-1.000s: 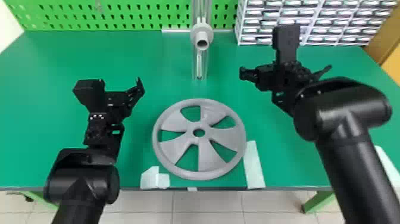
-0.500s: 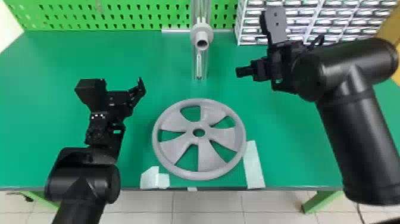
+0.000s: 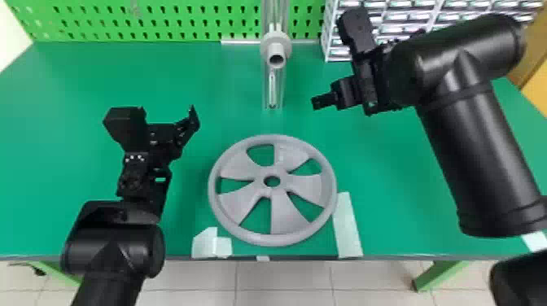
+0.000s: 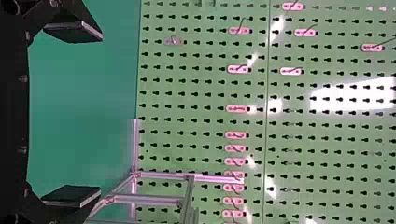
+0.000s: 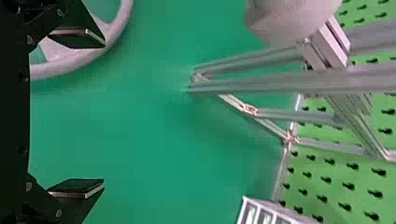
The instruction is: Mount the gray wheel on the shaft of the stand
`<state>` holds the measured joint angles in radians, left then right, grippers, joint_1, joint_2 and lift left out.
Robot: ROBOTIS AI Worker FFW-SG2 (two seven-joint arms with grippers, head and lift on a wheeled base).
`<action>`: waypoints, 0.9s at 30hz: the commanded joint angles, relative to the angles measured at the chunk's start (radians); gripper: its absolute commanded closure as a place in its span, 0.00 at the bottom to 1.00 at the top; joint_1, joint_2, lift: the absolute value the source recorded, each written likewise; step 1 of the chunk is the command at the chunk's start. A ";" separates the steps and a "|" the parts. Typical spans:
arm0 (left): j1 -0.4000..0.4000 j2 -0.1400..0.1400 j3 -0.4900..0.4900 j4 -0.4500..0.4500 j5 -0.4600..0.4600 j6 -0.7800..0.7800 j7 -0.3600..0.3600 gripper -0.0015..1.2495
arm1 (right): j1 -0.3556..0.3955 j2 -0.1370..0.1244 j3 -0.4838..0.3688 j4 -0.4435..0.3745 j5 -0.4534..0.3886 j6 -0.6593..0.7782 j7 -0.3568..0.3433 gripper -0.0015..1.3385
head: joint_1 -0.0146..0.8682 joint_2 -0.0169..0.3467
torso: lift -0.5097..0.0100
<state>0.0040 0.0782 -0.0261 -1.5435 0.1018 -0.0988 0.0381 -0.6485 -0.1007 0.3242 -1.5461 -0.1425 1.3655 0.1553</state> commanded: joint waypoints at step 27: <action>0.002 0.002 0.002 -0.009 -0.008 0.007 0.000 0.10 | -0.088 0.029 0.108 0.196 0.208 0.009 0.320 0.17 | 1.00 0.19 | 0.79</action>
<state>0.0061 0.0798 -0.0247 -1.5510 0.0950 -0.0922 0.0383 -0.7372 -0.0731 0.4249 -1.3584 0.0590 1.3795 0.4642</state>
